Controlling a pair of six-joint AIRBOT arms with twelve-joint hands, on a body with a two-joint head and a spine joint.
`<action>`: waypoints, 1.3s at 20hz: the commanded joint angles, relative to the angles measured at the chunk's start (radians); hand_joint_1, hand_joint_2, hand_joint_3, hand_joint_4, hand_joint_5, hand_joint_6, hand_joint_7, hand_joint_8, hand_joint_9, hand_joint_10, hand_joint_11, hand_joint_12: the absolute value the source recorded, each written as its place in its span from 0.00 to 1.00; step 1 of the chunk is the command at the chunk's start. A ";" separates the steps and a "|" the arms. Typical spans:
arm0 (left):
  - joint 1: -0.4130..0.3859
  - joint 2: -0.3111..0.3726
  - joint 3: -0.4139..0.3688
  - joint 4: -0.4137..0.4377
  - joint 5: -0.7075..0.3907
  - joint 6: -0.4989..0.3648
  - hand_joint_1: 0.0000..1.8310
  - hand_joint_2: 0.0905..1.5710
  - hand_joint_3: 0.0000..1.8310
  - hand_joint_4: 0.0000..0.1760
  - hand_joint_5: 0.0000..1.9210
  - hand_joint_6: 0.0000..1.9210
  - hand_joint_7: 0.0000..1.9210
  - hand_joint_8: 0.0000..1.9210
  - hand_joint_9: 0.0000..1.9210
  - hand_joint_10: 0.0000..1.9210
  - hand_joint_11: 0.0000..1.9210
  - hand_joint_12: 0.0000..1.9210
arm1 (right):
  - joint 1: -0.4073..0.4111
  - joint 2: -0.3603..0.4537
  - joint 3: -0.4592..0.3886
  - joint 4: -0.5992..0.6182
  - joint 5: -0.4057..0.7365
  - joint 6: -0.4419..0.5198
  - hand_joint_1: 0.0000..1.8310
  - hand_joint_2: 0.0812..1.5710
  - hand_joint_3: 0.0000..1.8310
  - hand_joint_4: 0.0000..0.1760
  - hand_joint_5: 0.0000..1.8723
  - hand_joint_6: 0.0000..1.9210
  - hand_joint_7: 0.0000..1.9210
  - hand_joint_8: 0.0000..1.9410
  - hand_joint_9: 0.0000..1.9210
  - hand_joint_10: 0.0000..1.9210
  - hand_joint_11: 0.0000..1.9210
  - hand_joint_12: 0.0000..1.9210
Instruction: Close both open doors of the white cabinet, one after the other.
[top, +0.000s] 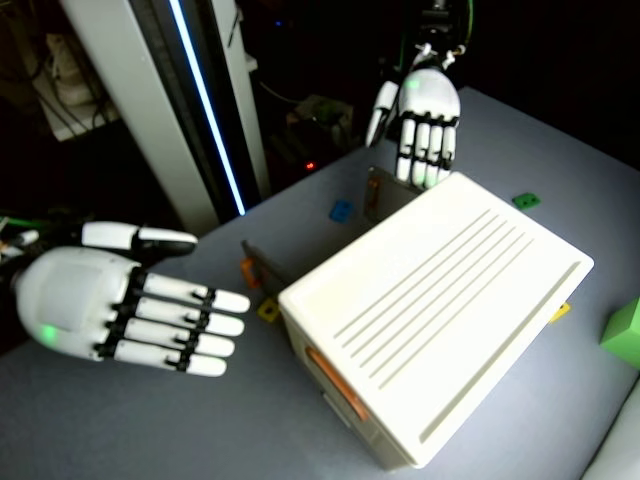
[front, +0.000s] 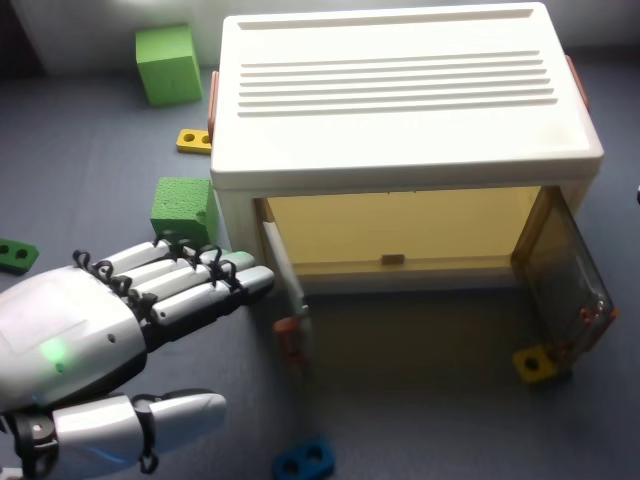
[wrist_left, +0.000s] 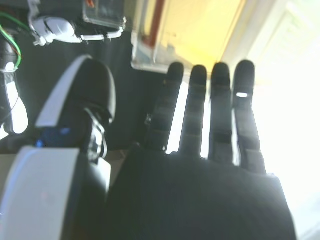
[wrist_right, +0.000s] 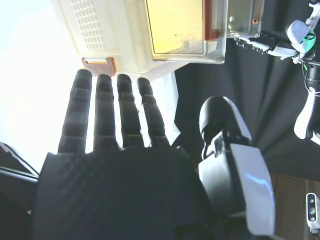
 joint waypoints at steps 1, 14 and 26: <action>-0.013 -0.005 0.005 0.002 -0.109 -0.009 0.00 0.92 0.00 0.00 0.04 0.00 0.05 0.00 0.08 0.00 0.02 0.31 | 0.003 -0.002 0.007 0.025 0.117 0.006 0.00 0.84 0.00 0.07 0.08 0.00 0.06 0.00 0.04 0.00 0.06 0.01; -0.137 -0.067 0.051 0.105 -0.036 -0.048 0.00 0.93 0.00 0.00 0.05 0.00 0.05 0.00 0.06 0.00 0.00 0.19 | 0.003 -0.005 0.009 0.028 0.115 0.006 0.00 0.84 0.00 0.24 0.07 0.00 0.05 0.00 0.04 0.00 0.08 0.01; -0.217 -0.113 0.079 0.149 0.023 -0.053 0.00 0.95 0.00 0.00 0.05 0.00 0.05 0.00 0.06 0.00 0.00 0.23 | 0.002 -0.004 0.008 0.010 0.113 0.012 0.00 0.84 0.00 0.21 0.08 0.00 0.06 0.00 0.05 0.00 0.06 0.00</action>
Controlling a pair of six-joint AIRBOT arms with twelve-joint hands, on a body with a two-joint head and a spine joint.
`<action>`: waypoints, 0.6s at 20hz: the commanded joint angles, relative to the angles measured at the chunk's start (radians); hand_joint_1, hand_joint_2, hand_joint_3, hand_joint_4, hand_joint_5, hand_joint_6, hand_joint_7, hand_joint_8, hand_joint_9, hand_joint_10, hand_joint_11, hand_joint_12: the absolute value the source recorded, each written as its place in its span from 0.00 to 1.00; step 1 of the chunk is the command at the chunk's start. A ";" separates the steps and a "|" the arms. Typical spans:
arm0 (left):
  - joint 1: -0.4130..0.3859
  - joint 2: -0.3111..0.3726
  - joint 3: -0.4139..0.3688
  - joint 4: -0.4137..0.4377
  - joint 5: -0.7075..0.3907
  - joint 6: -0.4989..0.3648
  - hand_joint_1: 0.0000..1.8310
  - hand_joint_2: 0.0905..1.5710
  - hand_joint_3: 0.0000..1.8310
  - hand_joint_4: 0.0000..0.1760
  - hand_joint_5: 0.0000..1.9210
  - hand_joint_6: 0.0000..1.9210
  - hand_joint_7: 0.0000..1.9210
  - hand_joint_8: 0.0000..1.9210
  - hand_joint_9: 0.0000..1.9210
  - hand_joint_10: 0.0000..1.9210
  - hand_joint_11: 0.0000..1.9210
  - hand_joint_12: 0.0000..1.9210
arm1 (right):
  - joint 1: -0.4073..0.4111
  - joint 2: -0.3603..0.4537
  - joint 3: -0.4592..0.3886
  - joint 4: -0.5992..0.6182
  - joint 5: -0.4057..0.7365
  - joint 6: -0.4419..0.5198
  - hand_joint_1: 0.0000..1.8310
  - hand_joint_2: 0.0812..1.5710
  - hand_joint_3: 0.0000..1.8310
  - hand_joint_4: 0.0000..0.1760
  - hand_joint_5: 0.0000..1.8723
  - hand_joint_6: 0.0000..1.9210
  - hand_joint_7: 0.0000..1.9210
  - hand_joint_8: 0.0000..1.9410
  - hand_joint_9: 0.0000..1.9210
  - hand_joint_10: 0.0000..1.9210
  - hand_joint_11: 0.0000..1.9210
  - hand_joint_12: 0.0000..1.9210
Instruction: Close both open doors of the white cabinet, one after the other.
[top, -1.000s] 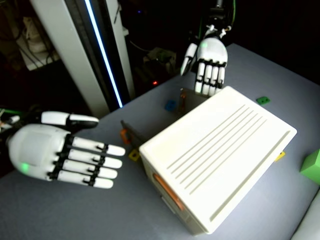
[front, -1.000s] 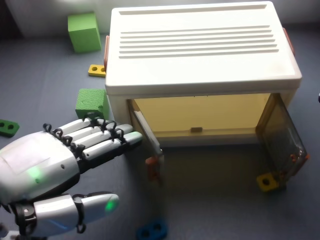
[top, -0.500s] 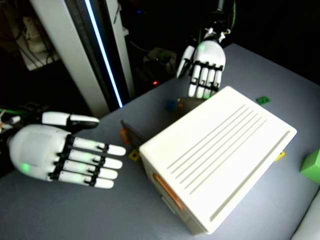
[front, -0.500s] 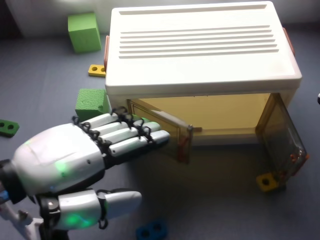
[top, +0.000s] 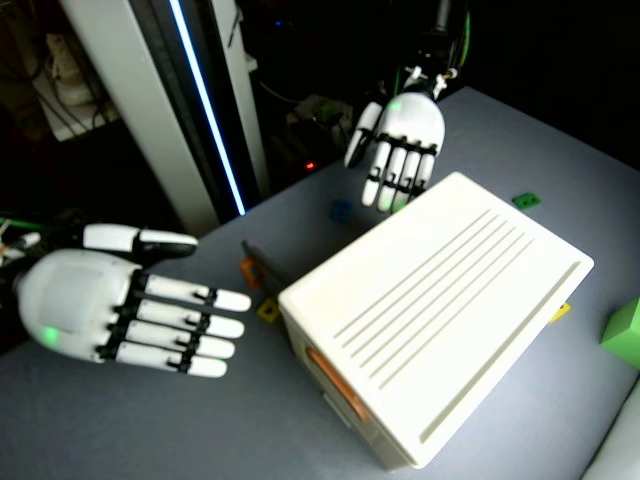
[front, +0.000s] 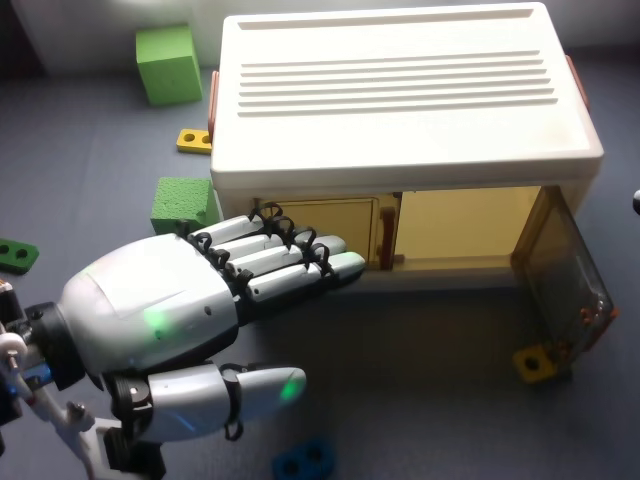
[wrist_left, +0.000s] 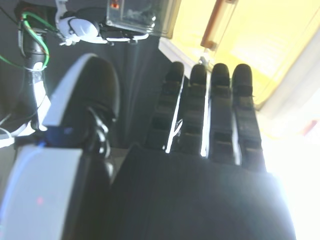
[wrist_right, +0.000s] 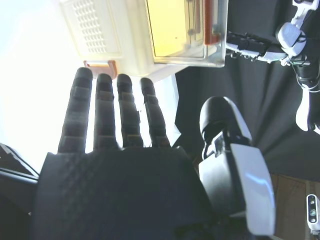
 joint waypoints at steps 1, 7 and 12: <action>0.000 0.008 -0.008 0.001 -0.126 -0.009 0.00 0.94 0.00 0.00 0.03 0.00 0.03 0.00 0.05 0.00 0.00 0.20 | 0.002 0.003 0.002 0.019 0.120 0.011 0.00 0.84 0.00 0.22 0.07 0.00 0.05 0.00 0.04 0.00 0.06 0.00; 0.067 0.058 -0.047 -0.024 -0.170 -0.025 0.00 0.93 0.00 0.00 0.04 0.00 0.04 0.00 0.05 0.00 0.01 0.22 | 0.002 0.009 -0.013 -0.024 0.121 0.021 0.00 0.84 0.00 0.13 0.07 0.00 0.05 0.00 0.03 0.00 0.04 0.00; 0.166 0.113 -0.086 -0.136 -0.211 0.024 0.00 0.94 0.00 0.00 0.04 0.00 0.05 0.00 0.07 0.00 0.00 0.30 | 0.002 0.009 -0.024 -0.064 0.120 0.034 0.00 0.85 0.00 0.20 0.06 0.00 0.04 0.00 0.03 0.00 0.04 0.00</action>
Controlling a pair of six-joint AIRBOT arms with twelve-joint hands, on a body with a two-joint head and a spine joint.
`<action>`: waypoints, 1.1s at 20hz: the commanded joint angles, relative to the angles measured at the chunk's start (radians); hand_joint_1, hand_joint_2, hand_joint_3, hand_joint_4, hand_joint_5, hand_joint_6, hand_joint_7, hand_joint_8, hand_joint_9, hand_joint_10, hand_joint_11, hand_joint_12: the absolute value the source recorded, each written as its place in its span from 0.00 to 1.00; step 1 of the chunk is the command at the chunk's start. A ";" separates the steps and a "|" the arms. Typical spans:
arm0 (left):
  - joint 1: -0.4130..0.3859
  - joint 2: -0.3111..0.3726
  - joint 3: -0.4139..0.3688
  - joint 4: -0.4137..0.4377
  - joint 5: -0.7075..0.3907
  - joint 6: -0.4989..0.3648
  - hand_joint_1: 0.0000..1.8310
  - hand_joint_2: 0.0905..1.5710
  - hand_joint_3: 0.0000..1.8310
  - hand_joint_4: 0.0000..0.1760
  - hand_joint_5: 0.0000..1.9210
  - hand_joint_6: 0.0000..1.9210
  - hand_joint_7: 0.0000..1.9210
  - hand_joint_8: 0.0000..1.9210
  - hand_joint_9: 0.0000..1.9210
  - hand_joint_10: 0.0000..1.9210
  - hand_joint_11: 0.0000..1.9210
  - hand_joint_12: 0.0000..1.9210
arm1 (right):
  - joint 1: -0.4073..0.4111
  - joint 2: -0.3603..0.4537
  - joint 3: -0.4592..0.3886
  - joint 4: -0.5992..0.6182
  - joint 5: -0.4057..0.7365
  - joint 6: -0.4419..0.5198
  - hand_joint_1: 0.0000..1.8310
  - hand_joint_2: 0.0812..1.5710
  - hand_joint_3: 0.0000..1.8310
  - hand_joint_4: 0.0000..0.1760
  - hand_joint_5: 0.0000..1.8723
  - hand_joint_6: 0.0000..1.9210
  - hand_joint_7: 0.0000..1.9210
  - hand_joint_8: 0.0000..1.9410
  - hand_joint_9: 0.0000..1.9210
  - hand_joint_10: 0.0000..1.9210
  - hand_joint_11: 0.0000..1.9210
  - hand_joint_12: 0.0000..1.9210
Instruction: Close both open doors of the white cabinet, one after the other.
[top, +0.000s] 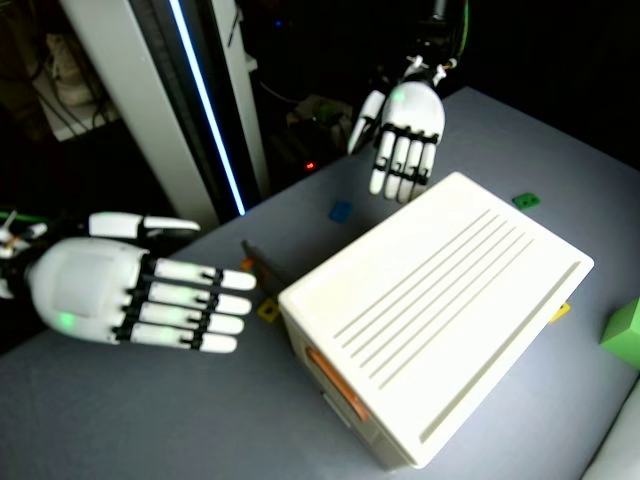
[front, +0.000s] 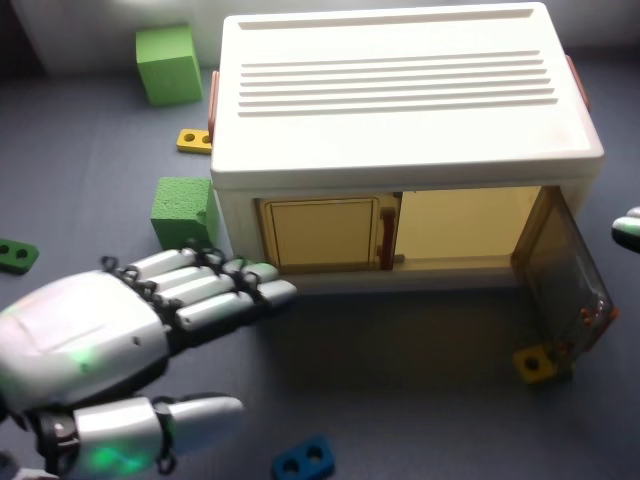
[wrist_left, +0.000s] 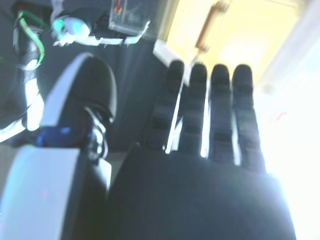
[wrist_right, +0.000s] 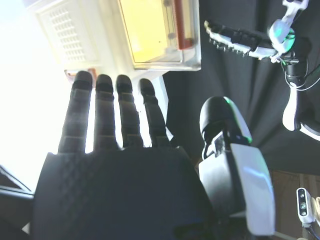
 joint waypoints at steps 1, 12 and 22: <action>0.010 0.014 -0.010 -0.030 -0.148 0.013 0.00 0.93 0.00 0.00 0.04 0.00 0.04 0.00 0.06 0.00 0.00 0.31 | 0.003 0.006 -0.002 0.012 0.120 0.012 0.00 0.85 0.00 0.19 0.06 0.00 0.05 0.00 0.04 0.00 0.05 0.01; 0.183 0.088 -0.069 -0.295 -0.396 0.149 0.00 0.93 0.00 0.00 0.05 0.00 0.05 0.00 0.06 0.00 0.00 0.34 | 0.066 -0.005 -0.009 -0.086 0.066 0.018 0.00 0.89 0.01 0.11 0.05 0.00 0.04 0.00 0.02 0.00 0.03 0.00; 0.251 0.098 -0.086 -0.356 -0.479 0.163 0.00 0.91 0.00 0.00 0.03 0.00 0.03 0.00 0.05 0.00 0.00 0.32 | 0.113 -0.017 0.001 -0.125 0.042 0.028 0.00 0.89 0.00 0.22 0.04 0.00 0.04 0.00 0.01 0.00 0.02 0.00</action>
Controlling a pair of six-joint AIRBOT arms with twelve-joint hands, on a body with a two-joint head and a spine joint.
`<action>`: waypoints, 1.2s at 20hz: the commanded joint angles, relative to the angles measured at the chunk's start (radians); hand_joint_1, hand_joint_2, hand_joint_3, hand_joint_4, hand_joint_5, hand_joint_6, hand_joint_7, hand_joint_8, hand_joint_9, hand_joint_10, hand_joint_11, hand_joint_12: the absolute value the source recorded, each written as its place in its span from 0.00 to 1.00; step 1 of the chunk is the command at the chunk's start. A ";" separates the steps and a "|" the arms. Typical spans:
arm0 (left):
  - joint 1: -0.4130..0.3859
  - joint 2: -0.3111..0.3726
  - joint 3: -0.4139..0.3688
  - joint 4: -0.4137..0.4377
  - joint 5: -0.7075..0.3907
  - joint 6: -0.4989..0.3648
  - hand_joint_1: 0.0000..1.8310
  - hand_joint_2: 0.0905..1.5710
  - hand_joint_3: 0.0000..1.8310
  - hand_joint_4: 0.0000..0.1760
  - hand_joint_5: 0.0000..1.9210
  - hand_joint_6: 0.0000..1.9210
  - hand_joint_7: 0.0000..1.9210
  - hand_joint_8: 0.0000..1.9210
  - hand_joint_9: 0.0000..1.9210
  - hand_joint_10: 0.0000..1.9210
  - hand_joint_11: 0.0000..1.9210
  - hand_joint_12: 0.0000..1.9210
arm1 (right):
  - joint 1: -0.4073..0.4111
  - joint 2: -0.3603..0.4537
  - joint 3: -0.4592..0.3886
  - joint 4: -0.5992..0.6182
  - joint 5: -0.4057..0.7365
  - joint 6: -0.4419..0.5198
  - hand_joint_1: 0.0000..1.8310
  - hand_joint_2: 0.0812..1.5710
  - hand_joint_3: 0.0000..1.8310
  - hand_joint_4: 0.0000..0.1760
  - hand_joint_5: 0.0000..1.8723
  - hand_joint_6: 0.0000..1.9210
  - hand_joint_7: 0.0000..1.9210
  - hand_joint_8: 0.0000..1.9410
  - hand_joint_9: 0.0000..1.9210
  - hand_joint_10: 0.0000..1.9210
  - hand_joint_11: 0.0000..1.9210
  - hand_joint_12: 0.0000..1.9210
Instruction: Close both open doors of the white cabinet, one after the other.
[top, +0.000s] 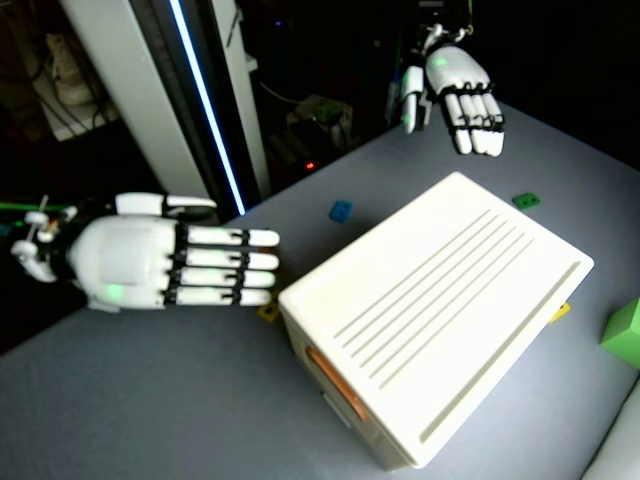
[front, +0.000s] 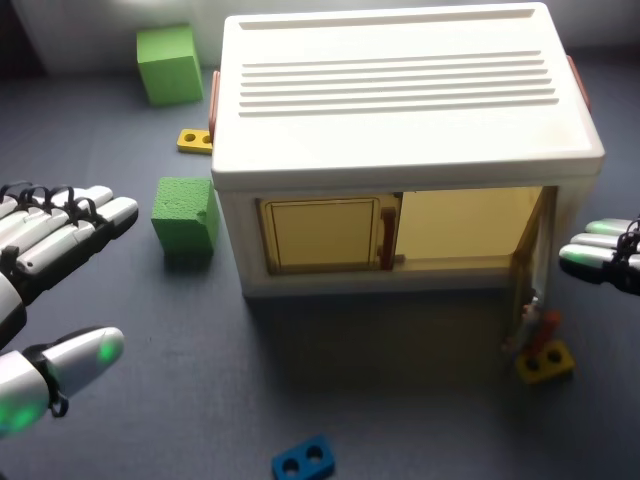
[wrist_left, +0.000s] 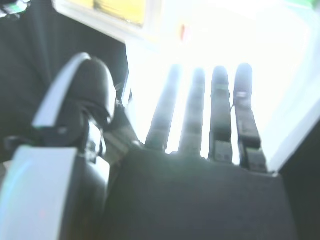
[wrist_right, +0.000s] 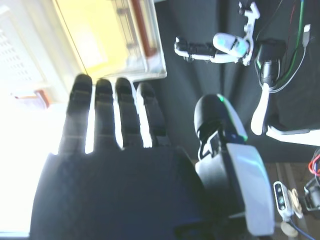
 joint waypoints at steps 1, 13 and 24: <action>-0.003 0.007 -0.002 0.004 -0.124 -0.002 0.00 0.91 0.00 0.00 0.03 0.00 0.04 0.00 0.07 0.00 0.01 0.35 | 0.016 0.000 0.002 0.016 0.117 0.011 0.00 0.89 0.00 0.26 0.04 0.00 0.03 0.00 0.01 0.00 0.02 0.00; -0.003 0.006 -0.005 0.001 -0.134 -0.002 0.00 0.90 0.00 0.00 0.03 0.00 0.04 0.00 0.08 0.00 0.01 0.37 | 0.065 -0.040 0.016 -0.026 0.096 0.026 0.00 0.90 0.00 0.33 0.04 0.00 0.02 0.00 0.00 0.00 0.01 0.00; -0.001 0.004 -0.007 0.000 -0.135 -0.002 0.00 0.90 0.00 0.00 0.04 0.00 0.05 0.00 0.08 0.00 0.02 0.38 | 0.135 -0.100 0.050 -0.094 0.023 0.058 0.00 0.91 0.00 0.02 0.02 0.00 0.01 0.00 0.00 0.00 0.00 0.00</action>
